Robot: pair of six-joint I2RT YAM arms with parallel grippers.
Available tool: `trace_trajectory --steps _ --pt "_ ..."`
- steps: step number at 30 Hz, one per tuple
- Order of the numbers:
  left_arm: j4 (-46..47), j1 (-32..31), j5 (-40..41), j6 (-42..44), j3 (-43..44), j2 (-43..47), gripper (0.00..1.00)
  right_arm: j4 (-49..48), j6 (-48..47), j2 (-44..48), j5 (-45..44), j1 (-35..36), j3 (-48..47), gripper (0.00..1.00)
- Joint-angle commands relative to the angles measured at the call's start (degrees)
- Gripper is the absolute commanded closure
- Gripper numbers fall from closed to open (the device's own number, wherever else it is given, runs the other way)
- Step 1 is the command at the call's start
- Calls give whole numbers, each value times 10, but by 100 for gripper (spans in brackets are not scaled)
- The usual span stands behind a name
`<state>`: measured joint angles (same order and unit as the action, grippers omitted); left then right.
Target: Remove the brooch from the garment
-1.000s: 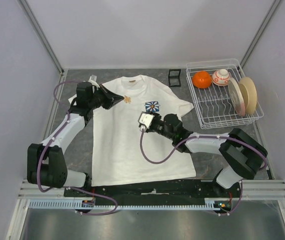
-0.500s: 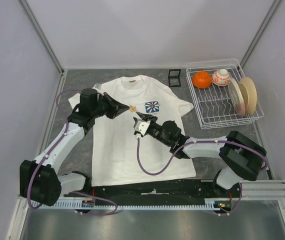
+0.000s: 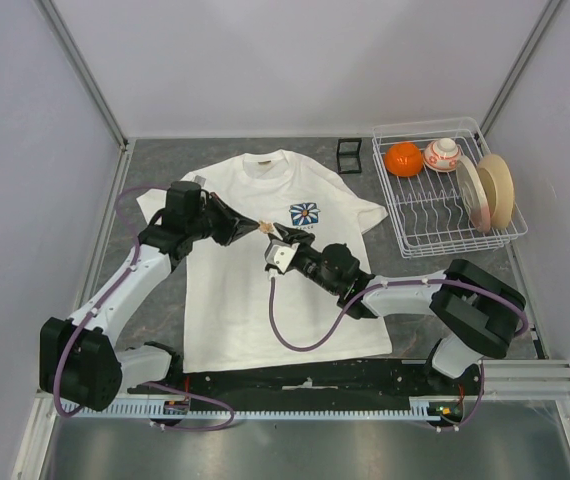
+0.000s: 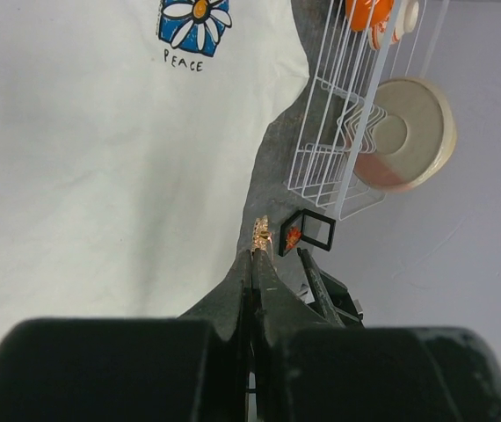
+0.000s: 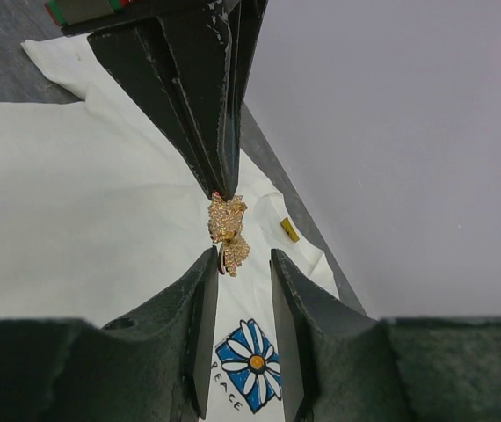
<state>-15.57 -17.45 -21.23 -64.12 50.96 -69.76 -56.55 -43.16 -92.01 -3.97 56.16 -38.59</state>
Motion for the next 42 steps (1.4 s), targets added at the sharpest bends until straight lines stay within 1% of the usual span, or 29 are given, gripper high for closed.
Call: trace_trajectory --steps 1,5,15,18,24,25,26,28,29,30,31,33,34,35,36,37,38,39,40,41,42 --pt "-9 -3 6 -25 28 1 98 -33 -5 -3 -8 4 1 63" --pt "-11 -7 6 -27 33 3 98 -36 -2 -9 -5 4 -2 65" --pt "-11 -10 10 -28 39 5 98 -49 0 -19 -15 4 -1 65" --pt "-11 -14 9 -29 40 6 98 -56 -1 -23 -19 4 -2 69" --pt "-12 -27 21 -32 43 8 98 -84 -2 -33 -30 5 -1 72" --pt "-12 -28 22 -33 43 8 98 -84 -2 -34 -34 4 -2 74" --pt "-12 -30 24 -34 43 8 98 -85 -1 -34 -36 6 -2 79" --pt "-11 -33 29 -34 45 6 98 -83 0 -32 -41 7 -4 86" --pt "-12 -36 31 -29 47 7 98 -82 1 -32 -47 7 -5 94" --pt "-12 -36 36 -23 49 7 98 -80 4 -30 -51 7 -7 98" --pt "-10 -37 52 -18 51 9 98 -79 12 -30 -55 7 -9 100" --pt "7 -38 70 12 55 13 98 -74 27 -30 -68 6 -16 100" --pt "12 -36 92 27 58 16 98 -57 53 -31 -78 5 -22 100" --pt "12 -32 105 68 65 16 98 -39 75 -33 -88 4 -31 100" --pt "2 -27 116 89 85 13 97 -21 96 -34 -107 -7 -51 100" --pt "-6 -21 140 107 96 11 90 5 120 -35 -105 -17 -59 100" --pt "-9 -5 145 133 104 9 83 16 188 -37 -99 -30 -73 100" --pt "-6 4 144 144 113 9 66 30 224 -39 -73 -64 -79 100" --pt "13 16 141 165 113 11 57 46 266 -41 -61 -82 -85 100" --pt "30 20 139 178 111 15 50 47 332 -48 -48 -102 -95 100" --pt "47 22 138 190 102 18 40 50 371 -54 -33 -141 -102 100"
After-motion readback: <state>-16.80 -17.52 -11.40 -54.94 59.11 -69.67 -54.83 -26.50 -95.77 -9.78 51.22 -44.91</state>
